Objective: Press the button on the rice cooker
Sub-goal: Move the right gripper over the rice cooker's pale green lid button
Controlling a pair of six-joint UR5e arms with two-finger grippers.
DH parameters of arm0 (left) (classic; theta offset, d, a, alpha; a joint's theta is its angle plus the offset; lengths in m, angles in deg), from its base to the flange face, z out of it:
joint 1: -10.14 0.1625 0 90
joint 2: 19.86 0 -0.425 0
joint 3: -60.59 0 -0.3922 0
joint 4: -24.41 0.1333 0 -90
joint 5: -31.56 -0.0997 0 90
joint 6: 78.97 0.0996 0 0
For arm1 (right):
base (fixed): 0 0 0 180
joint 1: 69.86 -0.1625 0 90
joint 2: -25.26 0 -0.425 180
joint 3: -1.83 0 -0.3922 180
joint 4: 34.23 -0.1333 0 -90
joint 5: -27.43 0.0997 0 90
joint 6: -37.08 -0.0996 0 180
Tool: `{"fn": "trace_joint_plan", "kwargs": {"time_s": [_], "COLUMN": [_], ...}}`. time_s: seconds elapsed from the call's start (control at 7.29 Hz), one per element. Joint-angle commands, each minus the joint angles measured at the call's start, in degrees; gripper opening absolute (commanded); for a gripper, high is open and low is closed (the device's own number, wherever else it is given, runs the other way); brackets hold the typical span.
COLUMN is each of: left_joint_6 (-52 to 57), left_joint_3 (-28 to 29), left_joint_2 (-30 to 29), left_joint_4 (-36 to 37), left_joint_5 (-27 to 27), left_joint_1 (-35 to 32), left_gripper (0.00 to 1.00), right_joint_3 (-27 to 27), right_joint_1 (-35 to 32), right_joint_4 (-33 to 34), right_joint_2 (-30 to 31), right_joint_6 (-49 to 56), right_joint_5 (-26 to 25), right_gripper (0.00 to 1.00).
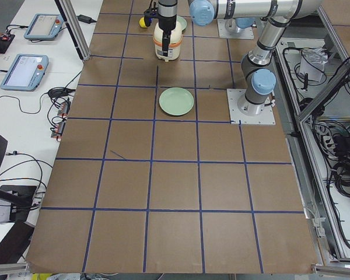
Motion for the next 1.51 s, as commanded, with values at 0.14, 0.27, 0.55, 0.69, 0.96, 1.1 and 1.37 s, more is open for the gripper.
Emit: {"fn": "trace_joint_plan", "kwargs": {"time_s": [0.14, 0.27, 0.55, 0.69, 0.96, 1.1, 1.37], "left_joint_6": [0.1, 0.0, 0.0, 0.1, 0.1, 0.0, 0.1], "left_joint_3": [0.0, 0.0, 0.0, 0.0, 0.0, 0.0, 0.0], "left_joint_2": [0.0, 0.0, 0.0, 0.0, 0.0, 0.0, 0.0], "left_joint_4": [0.0, 0.0, 0.0, 0.0, 0.0, 0.0, 0.0], "left_joint_5": [0.0, 0.0, 0.0, 0.0, 0.0, 0.0, 0.0], "left_joint_1": [0.0, 0.0, 0.0, 0.0, 0.0, 0.0, 0.0], "left_gripper": [1.0, 1.0, 1.0, 1.0, 1.0, 1.0, 1.0], "right_joint_3": [0.0, 0.1, 0.1, 0.1, 0.1, 0.3, 1.8], "right_joint_1": [-3.1, -3.4, -3.6, -4.0, -6.4, -6.5, -6.5], "right_joint_4": [1.6, 1.7, 1.7, 1.7, 2.1, 2.1, 3.2], "right_joint_2": [-0.1, -0.2, -0.1, -0.1, -0.2, -0.6, -0.6], "right_joint_6": [-4.8, -5.0, -6.2, -6.3, -7.6, -9.0, -9.0], "right_joint_5": [-0.2, -0.2, -0.1, -0.1, 0.1, 1.4, 3.4], "right_gripper": [1.0, 1.0, 1.0, 1.0, 1.0, 1.0, 0.86]}}
